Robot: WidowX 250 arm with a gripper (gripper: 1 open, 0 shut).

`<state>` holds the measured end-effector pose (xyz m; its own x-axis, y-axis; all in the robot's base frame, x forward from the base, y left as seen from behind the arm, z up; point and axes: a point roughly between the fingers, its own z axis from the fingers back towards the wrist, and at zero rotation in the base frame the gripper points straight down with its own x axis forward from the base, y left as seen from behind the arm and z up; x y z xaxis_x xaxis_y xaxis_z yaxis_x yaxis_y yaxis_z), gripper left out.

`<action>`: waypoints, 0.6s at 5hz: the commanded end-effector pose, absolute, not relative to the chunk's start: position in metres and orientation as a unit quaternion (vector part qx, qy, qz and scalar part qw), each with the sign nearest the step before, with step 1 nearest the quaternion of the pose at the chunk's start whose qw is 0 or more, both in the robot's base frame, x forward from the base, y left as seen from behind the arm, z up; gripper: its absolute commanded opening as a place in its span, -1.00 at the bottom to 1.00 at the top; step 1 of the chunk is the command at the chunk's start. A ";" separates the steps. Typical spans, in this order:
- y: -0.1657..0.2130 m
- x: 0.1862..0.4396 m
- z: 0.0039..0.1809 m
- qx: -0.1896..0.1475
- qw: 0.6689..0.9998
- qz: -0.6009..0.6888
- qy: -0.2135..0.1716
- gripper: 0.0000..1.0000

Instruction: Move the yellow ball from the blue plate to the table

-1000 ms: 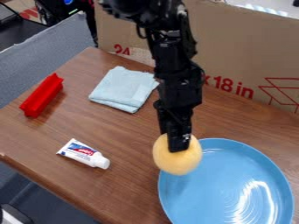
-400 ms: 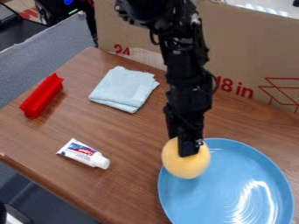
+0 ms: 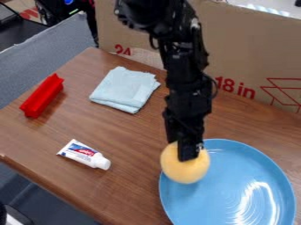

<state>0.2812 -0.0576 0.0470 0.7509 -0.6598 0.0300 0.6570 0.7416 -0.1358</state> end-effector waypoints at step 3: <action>-0.045 0.274 0.088 -0.007 0.941 -0.336 -0.037 -1.00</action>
